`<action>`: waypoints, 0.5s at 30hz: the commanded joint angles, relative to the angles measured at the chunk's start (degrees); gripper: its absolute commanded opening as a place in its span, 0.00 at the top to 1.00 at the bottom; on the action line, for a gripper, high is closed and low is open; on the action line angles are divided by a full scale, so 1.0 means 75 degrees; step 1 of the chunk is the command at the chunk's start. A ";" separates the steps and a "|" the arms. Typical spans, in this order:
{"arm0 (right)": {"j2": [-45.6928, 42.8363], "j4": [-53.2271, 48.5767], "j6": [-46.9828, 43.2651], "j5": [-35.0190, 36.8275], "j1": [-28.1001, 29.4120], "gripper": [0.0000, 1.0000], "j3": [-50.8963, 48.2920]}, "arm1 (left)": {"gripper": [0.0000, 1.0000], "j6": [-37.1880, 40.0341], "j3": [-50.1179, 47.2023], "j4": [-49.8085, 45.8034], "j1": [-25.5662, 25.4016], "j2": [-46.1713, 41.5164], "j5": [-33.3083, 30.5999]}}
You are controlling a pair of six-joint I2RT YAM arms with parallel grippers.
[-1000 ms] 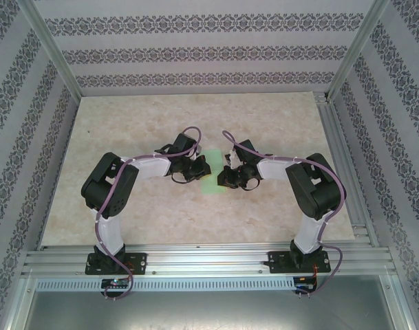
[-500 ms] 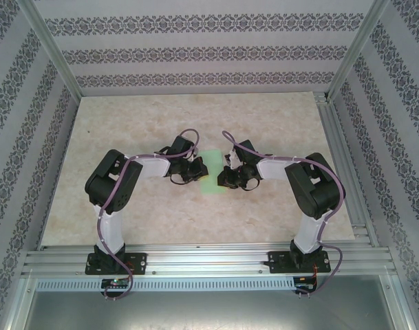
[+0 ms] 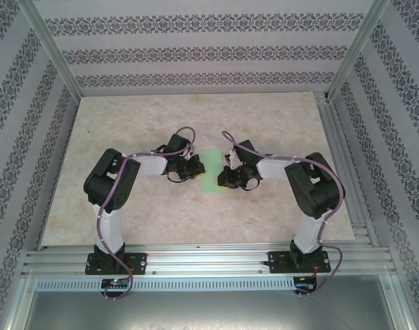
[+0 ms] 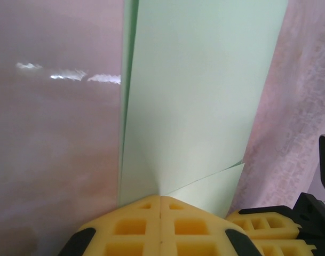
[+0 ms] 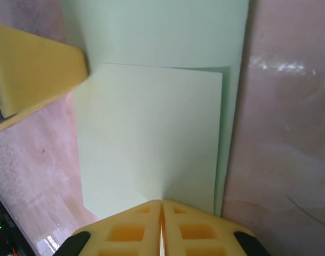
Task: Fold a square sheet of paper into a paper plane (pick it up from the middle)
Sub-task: Fold the triangle a second time at the center of the table.
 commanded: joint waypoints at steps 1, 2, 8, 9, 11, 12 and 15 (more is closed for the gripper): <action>0.0279 -0.0333 -0.0227 0.0186 -0.0047 0.90 0.0005 | 0.96 0.0301 0.0175 -0.0207 0.0214 0.0229 -0.0346; 0.0269 -0.0329 -0.0210 0.0185 -0.0047 0.90 0.0010 | 0.95 0.0319 0.0154 -0.0209 0.0241 0.0247 -0.0349; 0.0153 -0.0360 -0.0195 0.0175 -0.0057 0.90 0.0063 | 0.95 0.0456 0.0225 -0.0332 0.0461 0.0199 -0.0340; 0.0130 -0.0369 -0.0195 0.0174 -0.0059 0.90 0.0087 | 0.95 0.0523 0.0299 -0.0423 0.0513 0.0168 -0.0329; 0.0065 -0.0400 -0.0209 0.0162 -0.0064 0.90 0.0122 | 0.95 0.0679 0.0411 -0.0674 0.0576 0.0040 -0.0459; 0.0010 -0.0404 -0.0195 0.0143 -0.0058 0.89 0.0136 | 0.94 0.0720 0.0452 -0.0732 0.0594 -0.0028 -0.0470; -0.0406 -0.0182 -0.0068 -0.0086 -0.0047 0.85 0.0147 | 0.93 0.0736 0.0541 -0.0724 0.0598 -0.0178 -0.0181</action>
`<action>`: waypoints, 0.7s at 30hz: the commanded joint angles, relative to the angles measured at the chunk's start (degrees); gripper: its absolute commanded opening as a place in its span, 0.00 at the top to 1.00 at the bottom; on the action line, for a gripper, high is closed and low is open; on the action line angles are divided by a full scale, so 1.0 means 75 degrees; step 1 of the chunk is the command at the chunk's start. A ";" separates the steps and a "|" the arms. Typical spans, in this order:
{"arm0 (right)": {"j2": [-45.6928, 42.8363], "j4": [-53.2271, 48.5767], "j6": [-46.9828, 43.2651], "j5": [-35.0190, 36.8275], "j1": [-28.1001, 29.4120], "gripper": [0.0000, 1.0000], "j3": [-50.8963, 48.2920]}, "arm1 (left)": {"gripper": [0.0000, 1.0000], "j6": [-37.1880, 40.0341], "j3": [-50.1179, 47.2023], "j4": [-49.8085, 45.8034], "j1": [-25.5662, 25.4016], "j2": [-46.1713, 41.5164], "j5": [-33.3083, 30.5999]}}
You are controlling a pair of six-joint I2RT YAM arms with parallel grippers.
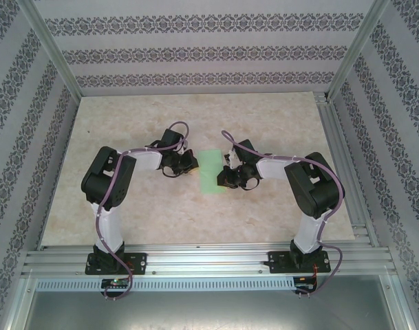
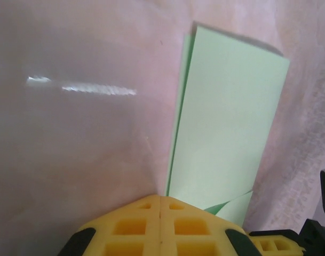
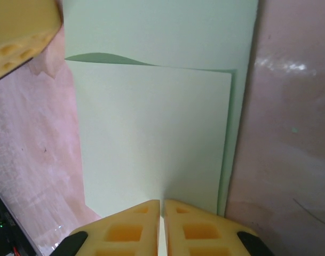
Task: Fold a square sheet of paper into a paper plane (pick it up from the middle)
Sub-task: Fold the triangle a second time at the center of the table.
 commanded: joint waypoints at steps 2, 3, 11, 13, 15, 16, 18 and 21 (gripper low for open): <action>-0.0824 0.0015 0.0044 0.0002 -0.0058 0.80 0.0064 | 0.92 0.0271 0.0220 -0.0247 0.0083 -0.0385 0.0083; -0.1084 -0.0001 0.0069 0.0127 -0.0081 0.78 0.0065 | 0.91 0.0255 0.0194 -0.0235 0.0082 -0.0491 0.0142; -0.1581 -0.0594 -0.0108 0.1254 -0.0351 0.61 -0.0064 | 0.87 0.0058 -0.0019 -0.0001 -0.0067 -0.0934 0.0554; -0.1410 -0.0419 -0.0026 0.1135 -0.0300 0.59 -0.0081 | 0.86 -0.0006 -0.0065 0.0087 -0.0139 -0.1015 0.0606; -0.1239 -0.0383 -0.0006 0.1104 -0.0237 0.57 -0.0049 | 0.86 -0.0059 -0.0097 0.0162 -0.0232 -0.1061 0.0663; -0.1154 -0.0338 -0.0007 0.1127 -0.0185 0.57 -0.0040 | 0.85 -0.0068 -0.0080 0.0143 -0.0277 -0.1053 0.0686; -0.0979 -0.0307 -0.0003 0.1103 -0.0130 0.56 -0.0002 | 0.85 -0.0062 -0.0059 0.0115 -0.0372 -0.1003 0.0751; -0.0749 -0.0165 0.0025 0.1032 -0.0082 0.55 -0.0005 | 0.85 -0.0178 -0.0109 0.0250 -0.0485 -0.0887 0.0832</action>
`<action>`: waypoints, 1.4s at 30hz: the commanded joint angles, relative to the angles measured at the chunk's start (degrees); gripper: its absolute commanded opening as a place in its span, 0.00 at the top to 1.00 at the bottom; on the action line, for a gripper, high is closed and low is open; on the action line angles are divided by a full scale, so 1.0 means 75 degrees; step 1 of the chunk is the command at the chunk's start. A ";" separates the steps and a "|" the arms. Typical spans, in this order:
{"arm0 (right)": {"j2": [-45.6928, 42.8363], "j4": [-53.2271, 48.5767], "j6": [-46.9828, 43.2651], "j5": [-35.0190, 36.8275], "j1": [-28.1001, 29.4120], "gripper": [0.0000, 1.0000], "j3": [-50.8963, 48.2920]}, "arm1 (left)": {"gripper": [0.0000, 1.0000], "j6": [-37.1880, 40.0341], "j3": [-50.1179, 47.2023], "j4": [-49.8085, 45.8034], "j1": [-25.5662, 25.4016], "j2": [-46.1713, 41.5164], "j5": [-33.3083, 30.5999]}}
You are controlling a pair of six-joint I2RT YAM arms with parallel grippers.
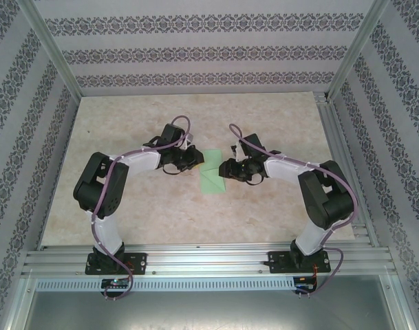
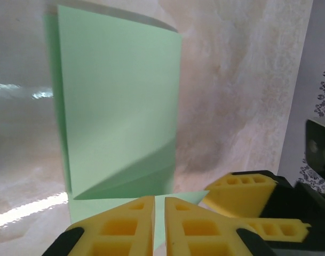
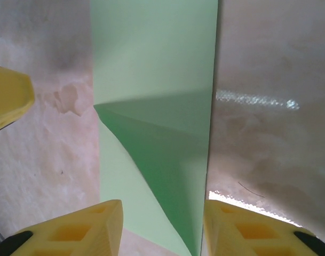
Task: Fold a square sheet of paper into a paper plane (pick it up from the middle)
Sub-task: Fold the triangle a second time at the center of the table, then turn over the paper at the center of the table.
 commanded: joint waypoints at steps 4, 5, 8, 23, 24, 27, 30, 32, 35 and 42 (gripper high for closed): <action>0.0487 0.0261 -0.0016 -0.0040 0.0128 0.55 0.0010 | 0.85 -0.0209 -0.0085 0.0357 -0.0274 0.0179 0.0344; 0.0541 0.0304 -0.0021 -0.0049 0.0146 0.56 0.0001 | 0.85 -0.0217 -0.0065 0.0350 -0.0302 0.0234 0.0336; 0.0633 0.0393 0.0010 -0.0086 0.0172 0.57 -0.0013 | 0.85 -0.0267 -0.0036 0.0367 -0.0354 0.0398 0.0348; 0.0738 0.0728 0.0135 -0.0377 0.0222 0.62 -0.0014 | 0.87 -0.0190 0.0148 -0.0019 -0.0412 0.1021 0.0034; 0.0739 0.0741 0.0148 -0.0379 0.0222 0.62 -0.0011 | 0.87 -0.0145 0.0169 -0.0115 -0.0418 0.1025 -0.0025; 0.0712 0.0732 0.0179 -0.0283 0.0216 0.62 -0.0025 | 0.88 -0.0089 0.0158 -0.0220 -0.0412 0.1029 -0.0134; 0.0704 0.0575 0.0169 -0.0081 0.0222 0.61 -0.0005 | 0.89 -0.0082 0.0116 -0.0229 -0.0421 0.1000 -0.0195; 0.0732 0.0673 0.0232 -0.0111 0.0221 0.61 -0.0052 | 0.89 -0.0070 0.0120 -0.0253 -0.0432 0.1023 -0.0194; 0.0853 0.0635 0.0260 -0.0060 0.0245 0.61 -0.0004 | 0.89 -0.0031 0.0130 -0.0311 -0.0427 0.1035 -0.0228; 0.0858 0.0736 0.0284 -0.0155 0.0268 0.66 -0.0005 | 0.89 -0.0071 0.0036 -0.0199 -0.0422 0.0953 -0.0178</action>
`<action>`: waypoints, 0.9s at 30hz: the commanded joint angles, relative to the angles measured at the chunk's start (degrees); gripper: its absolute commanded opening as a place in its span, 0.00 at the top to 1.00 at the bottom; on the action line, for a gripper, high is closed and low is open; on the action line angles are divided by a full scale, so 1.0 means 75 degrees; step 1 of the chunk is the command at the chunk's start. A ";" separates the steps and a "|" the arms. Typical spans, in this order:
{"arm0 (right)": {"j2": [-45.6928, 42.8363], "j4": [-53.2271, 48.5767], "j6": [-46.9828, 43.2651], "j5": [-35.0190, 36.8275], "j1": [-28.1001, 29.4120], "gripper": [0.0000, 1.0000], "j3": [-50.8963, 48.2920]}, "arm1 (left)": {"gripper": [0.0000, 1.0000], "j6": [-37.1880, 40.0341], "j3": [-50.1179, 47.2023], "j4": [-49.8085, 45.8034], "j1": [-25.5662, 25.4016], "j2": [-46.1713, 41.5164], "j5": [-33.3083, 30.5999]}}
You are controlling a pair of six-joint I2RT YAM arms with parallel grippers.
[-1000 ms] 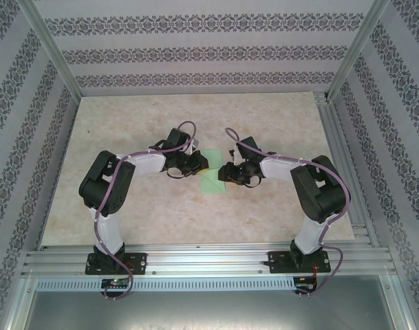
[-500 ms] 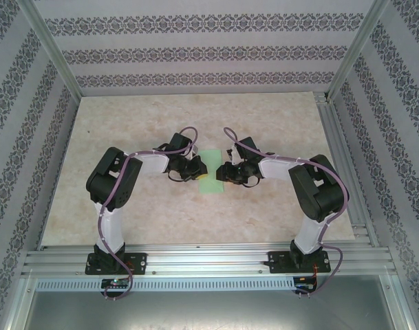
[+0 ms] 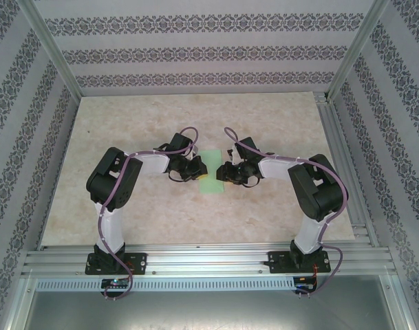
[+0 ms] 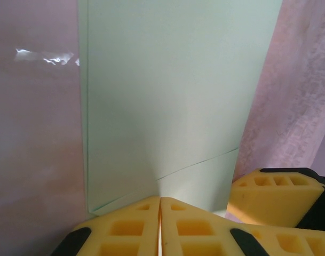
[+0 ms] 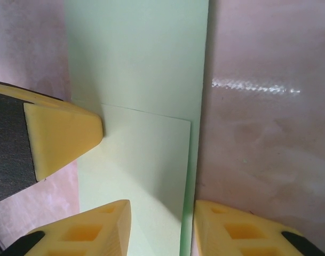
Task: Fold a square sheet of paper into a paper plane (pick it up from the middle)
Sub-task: Turn over the paper at the center of the table.
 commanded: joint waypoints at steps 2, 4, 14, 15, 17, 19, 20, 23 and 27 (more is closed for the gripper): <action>0.0124 0.0360 0.0102 -0.0097 0.0112 0.69 -0.0035 | 0.89 0.0091 0.0056 -0.0144 -0.0084 -0.0064 -0.0142; 0.0089 0.0470 0.0155 -0.0130 0.0111 0.70 -0.0056 | 0.89 0.0052 0.0051 -0.0103 -0.0094 -0.0077 -0.0131; 0.0021 0.0876 0.0371 -0.0295 0.0076 0.79 -0.0186 | 0.89 -0.0048 0.0050 0.0017 -0.0092 -0.0239 -0.0089; 0.0030 0.0909 0.0388 -0.0337 0.0065 0.80 -0.0187 | 0.89 -0.0050 0.0053 0.0021 -0.0087 -0.0244 -0.0084; 0.0042 0.0895 0.0386 -0.0297 0.0064 0.82 -0.0199 | 0.89 -0.0072 0.0063 0.0037 -0.0092 -0.0274 -0.0060; 0.0014 0.0899 0.0390 -0.0300 0.0040 0.86 -0.0209 | 0.89 -0.0072 0.0073 0.0038 -0.0087 -0.0306 -0.0048; 0.0008 0.0876 0.0395 -0.0314 0.0032 0.86 -0.0210 | 0.89 -0.0078 0.0085 0.0026 -0.0089 -0.0322 -0.0059; -0.0079 0.0779 0.0328 -0.0291 0.0009 0.86 -0.0230 | 0.88 -0.0083 0.0132 0.0018 -0.0085 -0.0381 -0.0048; -0.0243 0.0598 0.0203 -0.0292 -0.0042 0.88 -0.0219 | 0.87 -0.0109 0.0233 -0.0047 -0.0085 -0.0551 -0.0048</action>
